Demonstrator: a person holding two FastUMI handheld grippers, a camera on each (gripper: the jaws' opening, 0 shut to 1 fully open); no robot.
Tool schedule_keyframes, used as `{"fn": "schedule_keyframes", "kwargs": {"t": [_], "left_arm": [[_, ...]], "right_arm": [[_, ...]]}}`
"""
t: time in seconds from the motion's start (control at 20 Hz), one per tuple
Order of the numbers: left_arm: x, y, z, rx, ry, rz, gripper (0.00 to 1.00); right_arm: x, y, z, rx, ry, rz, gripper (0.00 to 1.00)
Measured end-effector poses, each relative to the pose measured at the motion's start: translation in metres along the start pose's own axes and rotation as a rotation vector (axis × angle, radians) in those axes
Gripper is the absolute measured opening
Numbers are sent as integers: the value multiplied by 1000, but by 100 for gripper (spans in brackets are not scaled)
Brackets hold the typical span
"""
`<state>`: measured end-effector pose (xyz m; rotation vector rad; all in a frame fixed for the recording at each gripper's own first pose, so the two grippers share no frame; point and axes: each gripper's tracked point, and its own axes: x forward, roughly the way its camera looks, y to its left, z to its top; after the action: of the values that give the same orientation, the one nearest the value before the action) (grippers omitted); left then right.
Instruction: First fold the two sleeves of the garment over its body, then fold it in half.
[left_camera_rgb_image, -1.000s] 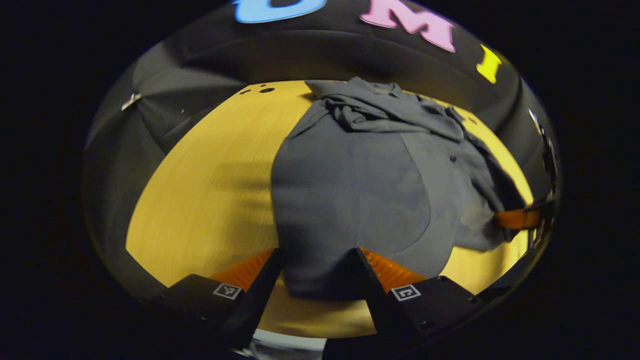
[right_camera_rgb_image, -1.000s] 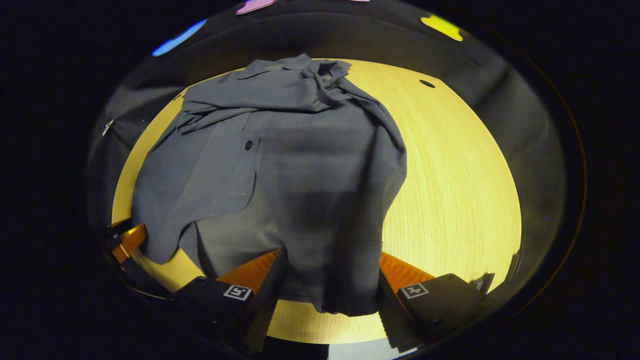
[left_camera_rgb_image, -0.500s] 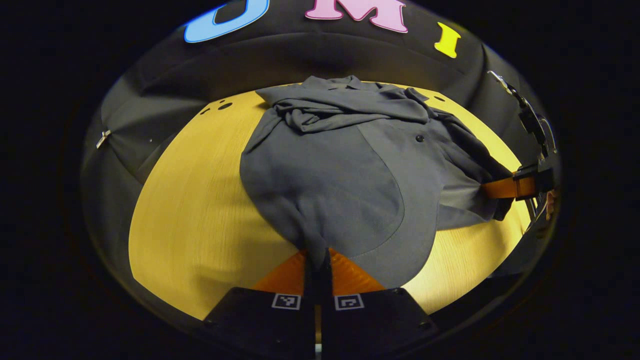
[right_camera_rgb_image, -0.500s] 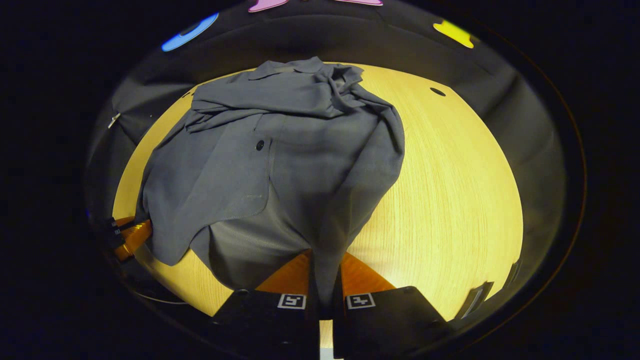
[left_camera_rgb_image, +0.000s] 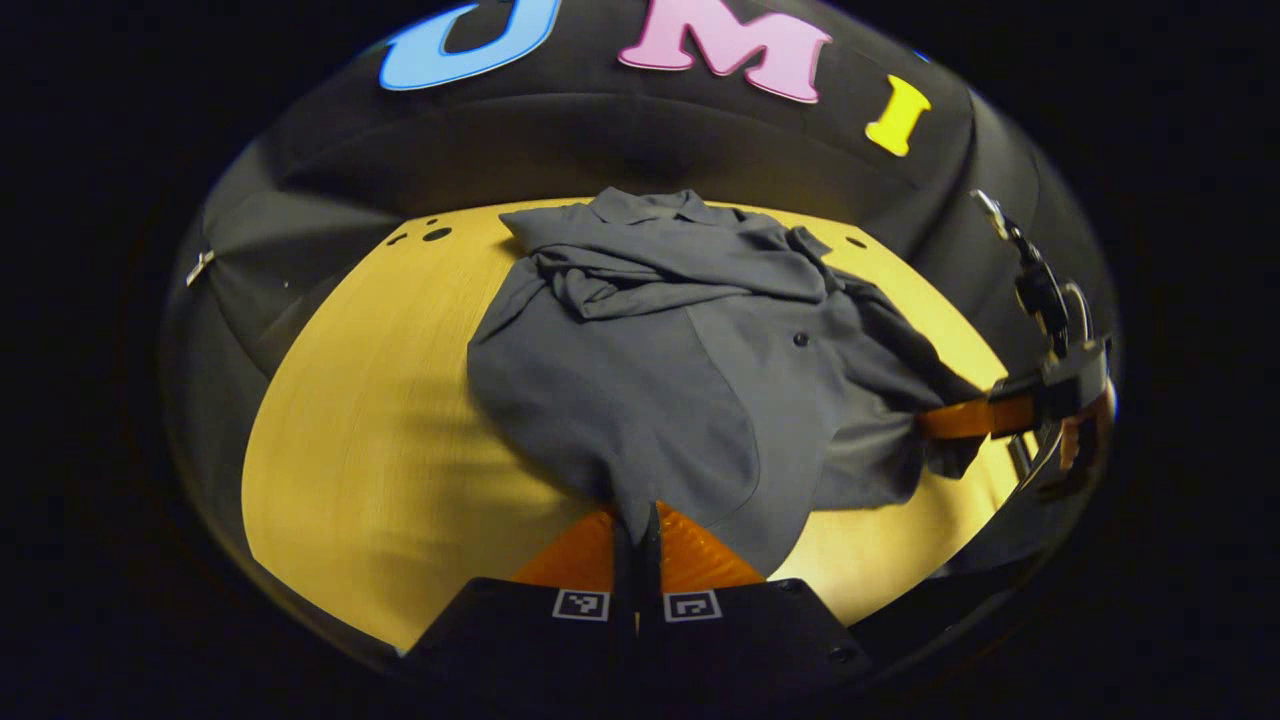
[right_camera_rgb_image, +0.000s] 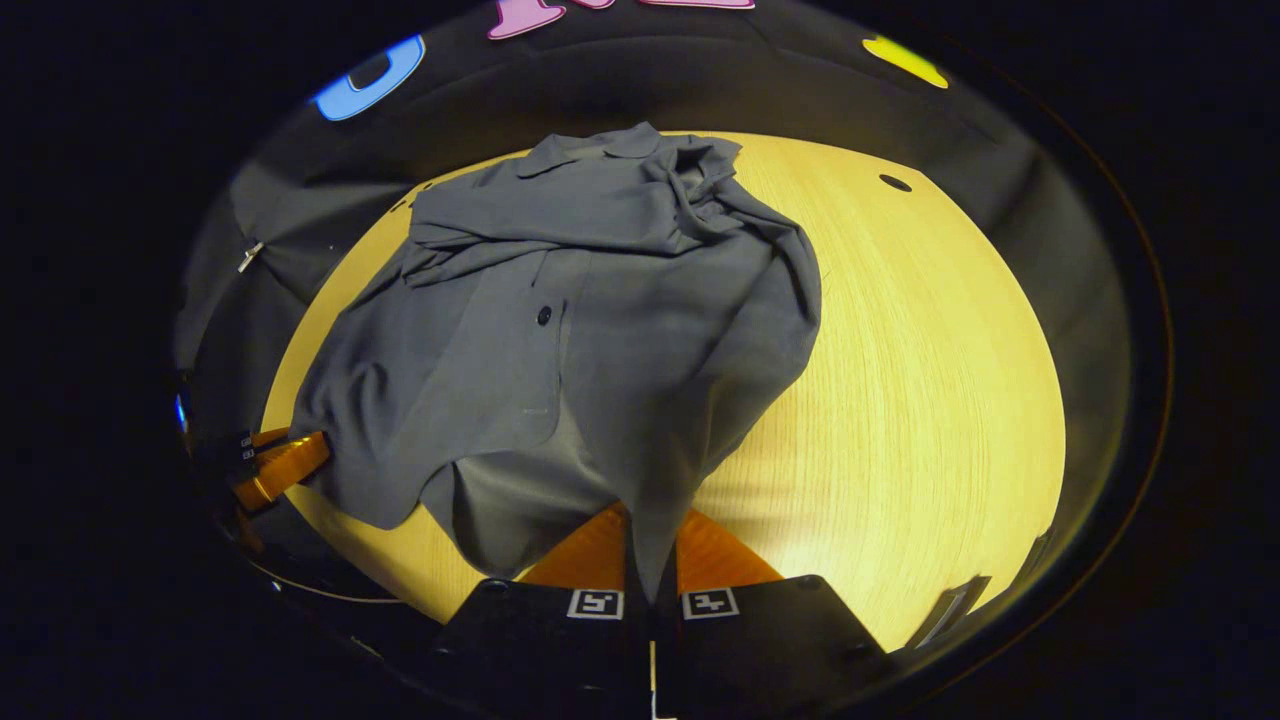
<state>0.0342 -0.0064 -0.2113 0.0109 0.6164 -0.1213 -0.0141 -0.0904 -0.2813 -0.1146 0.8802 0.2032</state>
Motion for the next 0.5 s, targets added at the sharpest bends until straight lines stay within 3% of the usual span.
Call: {"fn": "schedule_keyframes", "kwargs": {"t": [0.15,0.5], "left_arm": [[-7,-1,19,-86,4,4,2],[-25,4,79,-127,-54,21,6]], "right_arm": [[-12,3,17,48,-32,26,6],[-38,4,75,86,-130,72,6]]}}
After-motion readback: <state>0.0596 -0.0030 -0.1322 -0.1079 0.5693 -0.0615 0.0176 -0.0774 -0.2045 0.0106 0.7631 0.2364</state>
